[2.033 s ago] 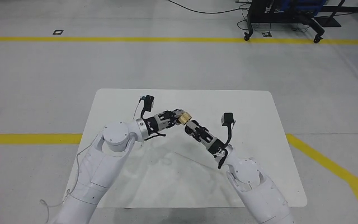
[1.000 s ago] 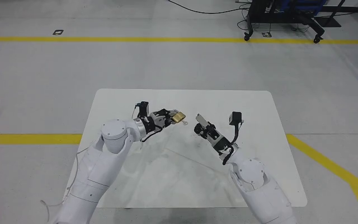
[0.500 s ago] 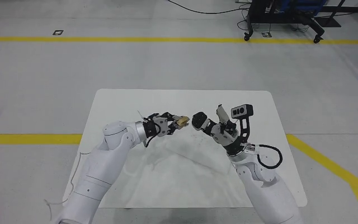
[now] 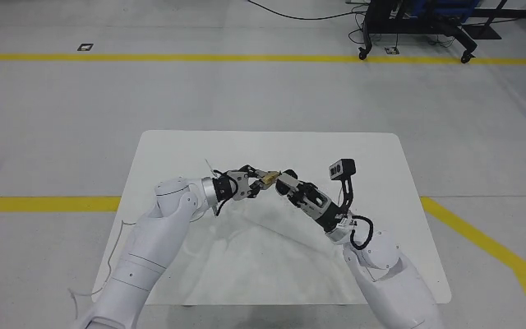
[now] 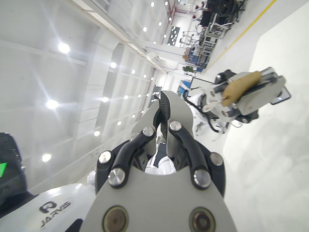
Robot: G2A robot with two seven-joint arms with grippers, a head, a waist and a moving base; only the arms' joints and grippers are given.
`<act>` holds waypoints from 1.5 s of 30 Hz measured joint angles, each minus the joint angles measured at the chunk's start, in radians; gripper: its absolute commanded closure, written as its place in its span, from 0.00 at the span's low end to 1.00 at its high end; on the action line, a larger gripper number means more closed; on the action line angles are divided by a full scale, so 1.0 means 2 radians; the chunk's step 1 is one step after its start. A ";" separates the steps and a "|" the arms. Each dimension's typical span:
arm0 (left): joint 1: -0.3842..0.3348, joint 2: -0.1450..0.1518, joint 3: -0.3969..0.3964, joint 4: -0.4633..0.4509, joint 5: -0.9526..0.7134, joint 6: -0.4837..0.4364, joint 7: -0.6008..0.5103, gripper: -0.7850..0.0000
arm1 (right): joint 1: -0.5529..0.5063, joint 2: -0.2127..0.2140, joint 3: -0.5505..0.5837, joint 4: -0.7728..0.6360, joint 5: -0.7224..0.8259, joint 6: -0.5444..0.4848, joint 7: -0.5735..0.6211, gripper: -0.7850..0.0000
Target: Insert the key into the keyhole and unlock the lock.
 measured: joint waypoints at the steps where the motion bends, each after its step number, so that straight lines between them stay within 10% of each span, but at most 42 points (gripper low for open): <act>1: 0.000 0.000 0.000 0.000 0.000 -0.001 -0.001 1.00 | 0.001 0.000 -0.003 0.001 -0.006 0.004 -0.007 1.00; 15: 0.000 0.004 -0.003 -0.002 0.003 -0.015 0.000 1.00 | 0.024 -0.008 -0.034 0.030 -0.061 0.035 -0.091 1.00; 16: 0.000 0.004 -0.004 -0.003 0.009 -0.022 0.006 1.00 | 0.023 -0.008 -0.033 0.027 -0.054 0.029 -0.088 0.63; 17: 0.000 0.005 -0.005 -0.006 0.017 -0.030 0.013 1.00 | 0.020 -0.008 -0.031 0.022 -0.044 0.021 -0.085 0.00; 35: 0.024 0.014 -0.020 -0.073 0.147 -0.201 0.049 1.00 | -0.002 -0.005 -0.014 -0.004 0.024 -0.012 -0.044 0.00; 41: 0.033 0.016 -0.023 -0.089 0.169 -0.249 0.030 1.00 | 0.002 -0.006 -0.013 0.009 0.202 0.106 0.038 0.00; 45: 0.034 0.016 -0.020 -0.089 0.170 -0.251 0.020 1.00 | 0.017 -0.005 -0.006 0.035 0.272 0.162 0.057 0.44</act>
